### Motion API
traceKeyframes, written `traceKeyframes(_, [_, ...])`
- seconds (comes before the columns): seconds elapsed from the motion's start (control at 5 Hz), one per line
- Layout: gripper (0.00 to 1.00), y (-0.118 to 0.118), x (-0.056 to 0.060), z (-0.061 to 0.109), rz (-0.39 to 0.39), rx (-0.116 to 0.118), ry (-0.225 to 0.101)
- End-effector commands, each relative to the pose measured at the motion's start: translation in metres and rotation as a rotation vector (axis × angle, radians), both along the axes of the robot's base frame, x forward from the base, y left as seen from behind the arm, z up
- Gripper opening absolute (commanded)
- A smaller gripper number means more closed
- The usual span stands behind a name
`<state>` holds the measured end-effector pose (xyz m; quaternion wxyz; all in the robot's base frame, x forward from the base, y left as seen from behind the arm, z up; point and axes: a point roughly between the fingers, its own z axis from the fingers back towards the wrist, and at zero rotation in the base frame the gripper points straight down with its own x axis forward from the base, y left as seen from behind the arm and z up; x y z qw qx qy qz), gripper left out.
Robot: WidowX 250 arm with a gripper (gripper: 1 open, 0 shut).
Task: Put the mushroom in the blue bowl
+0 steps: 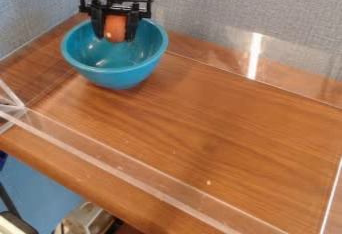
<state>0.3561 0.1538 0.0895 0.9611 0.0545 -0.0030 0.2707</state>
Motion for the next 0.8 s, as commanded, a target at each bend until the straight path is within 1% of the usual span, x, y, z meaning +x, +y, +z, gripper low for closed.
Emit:
traceKeyframes(0.0, [0.00, 0.004, 0.009, 0.021, 0.001, 0.034, -0.066])
traceKeyframes(0.2, [0.00, 0.003, 0.010, 0.021, 0.001, 0.040, -0.070])
traceKeyframes(0.4, [1.00, 0.003, 0.005, 0.020, 0.005, 0.045, -0.063])
traceKeyframes(0.6, [1.00, 0.002, -0.001, 0.021, 0.010, 0.051, -0.061])
